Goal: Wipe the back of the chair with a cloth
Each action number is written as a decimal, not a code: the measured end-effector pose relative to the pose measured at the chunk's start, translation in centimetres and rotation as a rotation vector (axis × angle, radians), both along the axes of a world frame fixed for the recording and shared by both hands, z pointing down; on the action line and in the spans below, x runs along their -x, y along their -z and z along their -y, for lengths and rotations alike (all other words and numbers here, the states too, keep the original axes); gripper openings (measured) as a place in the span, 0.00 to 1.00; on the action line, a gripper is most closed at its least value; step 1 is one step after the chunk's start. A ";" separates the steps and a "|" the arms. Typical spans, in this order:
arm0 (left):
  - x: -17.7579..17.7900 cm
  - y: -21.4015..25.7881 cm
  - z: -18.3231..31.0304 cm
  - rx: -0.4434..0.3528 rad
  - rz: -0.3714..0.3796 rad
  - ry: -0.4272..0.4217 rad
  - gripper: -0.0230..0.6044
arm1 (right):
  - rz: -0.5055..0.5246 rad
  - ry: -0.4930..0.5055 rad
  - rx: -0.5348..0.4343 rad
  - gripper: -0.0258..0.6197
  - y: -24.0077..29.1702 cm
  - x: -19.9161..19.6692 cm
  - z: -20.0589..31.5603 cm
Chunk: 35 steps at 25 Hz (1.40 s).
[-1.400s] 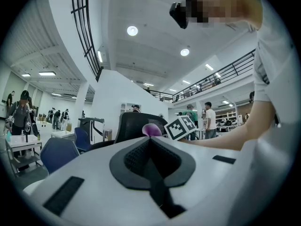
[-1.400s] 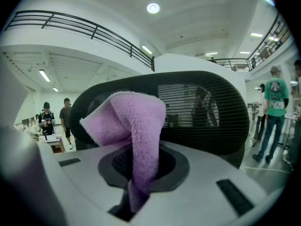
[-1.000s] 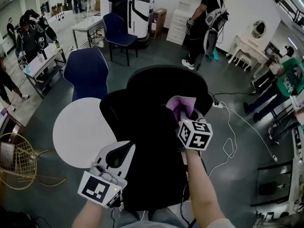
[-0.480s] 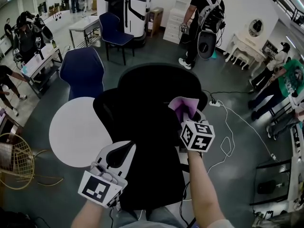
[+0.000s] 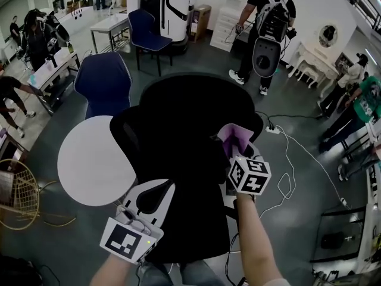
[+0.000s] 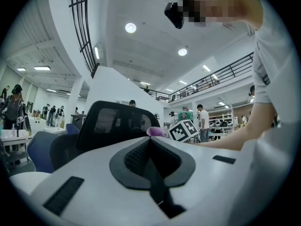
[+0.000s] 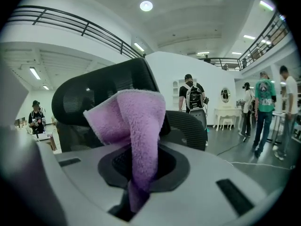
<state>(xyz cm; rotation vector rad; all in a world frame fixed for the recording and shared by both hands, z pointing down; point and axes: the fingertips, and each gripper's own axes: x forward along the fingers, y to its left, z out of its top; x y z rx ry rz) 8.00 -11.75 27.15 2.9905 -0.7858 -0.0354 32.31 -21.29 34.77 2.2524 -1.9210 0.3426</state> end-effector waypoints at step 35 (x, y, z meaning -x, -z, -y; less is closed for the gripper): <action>2.4 -4.9 0.2 0.053 0.014 0.133 0.05 | -0.030 0.159 0.065 0.12 -5.9 8.2 5.6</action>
